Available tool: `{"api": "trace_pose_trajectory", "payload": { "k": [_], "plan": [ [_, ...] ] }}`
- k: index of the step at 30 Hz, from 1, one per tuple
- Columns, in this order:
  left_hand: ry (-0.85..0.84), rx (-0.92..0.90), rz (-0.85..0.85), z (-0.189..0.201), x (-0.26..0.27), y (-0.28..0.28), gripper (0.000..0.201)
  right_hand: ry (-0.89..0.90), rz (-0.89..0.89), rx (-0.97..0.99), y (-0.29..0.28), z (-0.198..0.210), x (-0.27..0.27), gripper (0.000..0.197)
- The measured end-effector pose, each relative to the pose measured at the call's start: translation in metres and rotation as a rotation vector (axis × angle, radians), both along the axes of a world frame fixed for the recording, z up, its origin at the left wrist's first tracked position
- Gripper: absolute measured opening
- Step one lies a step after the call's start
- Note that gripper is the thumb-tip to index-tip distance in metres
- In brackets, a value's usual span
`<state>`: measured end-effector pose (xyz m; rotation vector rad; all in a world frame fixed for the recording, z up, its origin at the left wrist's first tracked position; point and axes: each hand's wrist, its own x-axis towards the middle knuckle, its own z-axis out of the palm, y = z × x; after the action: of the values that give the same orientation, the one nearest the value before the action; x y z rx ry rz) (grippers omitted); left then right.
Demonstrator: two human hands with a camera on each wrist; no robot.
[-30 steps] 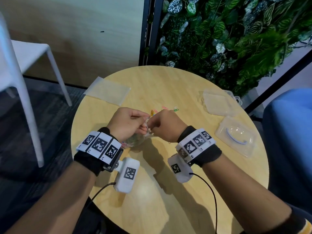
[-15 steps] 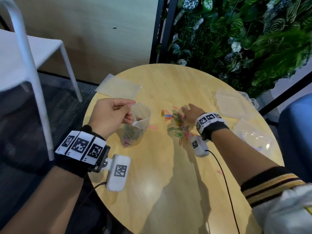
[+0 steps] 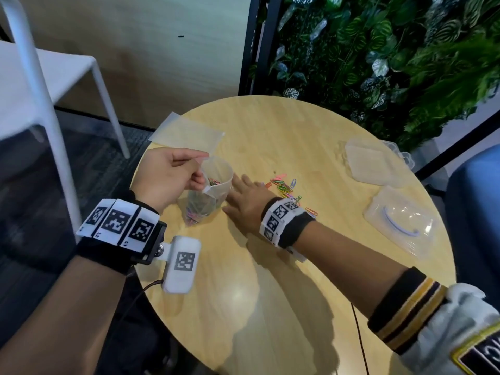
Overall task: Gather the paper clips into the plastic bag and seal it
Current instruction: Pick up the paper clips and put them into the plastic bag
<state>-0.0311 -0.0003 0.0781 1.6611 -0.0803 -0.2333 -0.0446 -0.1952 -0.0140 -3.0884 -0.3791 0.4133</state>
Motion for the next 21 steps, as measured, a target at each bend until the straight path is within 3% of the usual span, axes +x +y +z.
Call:
{"api": "trace_pose_trajectory", "payload": {
  "k": [2, 11, 13, 15, 17, 19, 21],
  "plan": [
    [0.005, 0.001, -0.005, 0.000, 0.000, 0.000, 0.017, -0.033, 0.127, -0.121, -0.007, -0.008, -0.013, 0.057],
    [0.000, 0.050, -0.047, 0.000, -0.006, -0.002, 0.019, 0.046, 0.050, -0.264, -0.060, 0.012, -0.046, 0.058],
    [-0.008, 0.066, -0.059, 0.000, -0.008, -0.004, 0.019, 0.072, -0.043, -0.231, -0.061, 0.018, -0.050, 0.050],
    [-0.010, 0.081, -0.075, -0.001, -0.009, -0.006, 0.020, 0.084, -0.163, -0.156, -0.062, 0.023, -0.050, 0.031],
    [-0.006, 0.087, -0.086, -0.001, -0.010, -0.007, 0.021, 0.088, -0.201, -0.207, -0.065, 0.027, -0.048, 0.012],
    [-0.001, 0.091, -0.090, -0.002, -0.010, -0.009, 0.021, 0.105, -0.213, -0.261, -0.071, 0.030, -0.046, 0.016],
    [-0.001, 0.094, -0.093, -0.002, -0.011, -0.012, 0.020, 0.089, -0.317, -0.173, -0.080, 0.035, -0.042, 0.021]
  ]
}}
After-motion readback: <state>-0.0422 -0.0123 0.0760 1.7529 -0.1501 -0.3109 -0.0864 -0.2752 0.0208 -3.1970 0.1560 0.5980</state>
